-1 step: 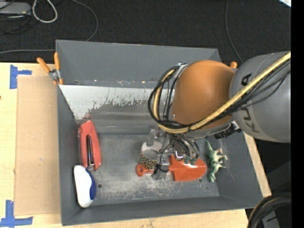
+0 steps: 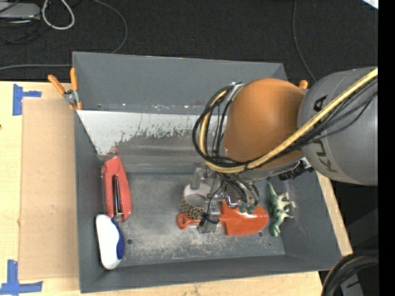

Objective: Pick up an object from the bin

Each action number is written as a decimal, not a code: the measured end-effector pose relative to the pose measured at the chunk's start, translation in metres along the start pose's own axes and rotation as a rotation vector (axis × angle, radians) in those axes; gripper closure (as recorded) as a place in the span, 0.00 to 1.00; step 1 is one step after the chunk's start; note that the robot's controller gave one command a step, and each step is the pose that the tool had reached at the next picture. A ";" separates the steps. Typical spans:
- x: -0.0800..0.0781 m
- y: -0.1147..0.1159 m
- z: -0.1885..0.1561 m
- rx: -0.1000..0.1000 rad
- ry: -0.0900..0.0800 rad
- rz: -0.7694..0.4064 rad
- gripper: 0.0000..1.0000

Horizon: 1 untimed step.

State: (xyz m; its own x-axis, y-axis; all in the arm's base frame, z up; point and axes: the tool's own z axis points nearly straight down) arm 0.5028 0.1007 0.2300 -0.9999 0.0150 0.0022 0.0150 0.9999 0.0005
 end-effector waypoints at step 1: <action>0.015 -0.040 0.025 0.002 0.007 0.019 0.00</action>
Offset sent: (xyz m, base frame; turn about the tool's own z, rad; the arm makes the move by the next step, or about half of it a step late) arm -0.0214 -0.0287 -0.0310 0.0290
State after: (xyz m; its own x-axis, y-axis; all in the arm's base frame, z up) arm 0.4876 0.0613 0.2055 -0.9994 0.0341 0.0088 0.0341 0.9994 -0.0017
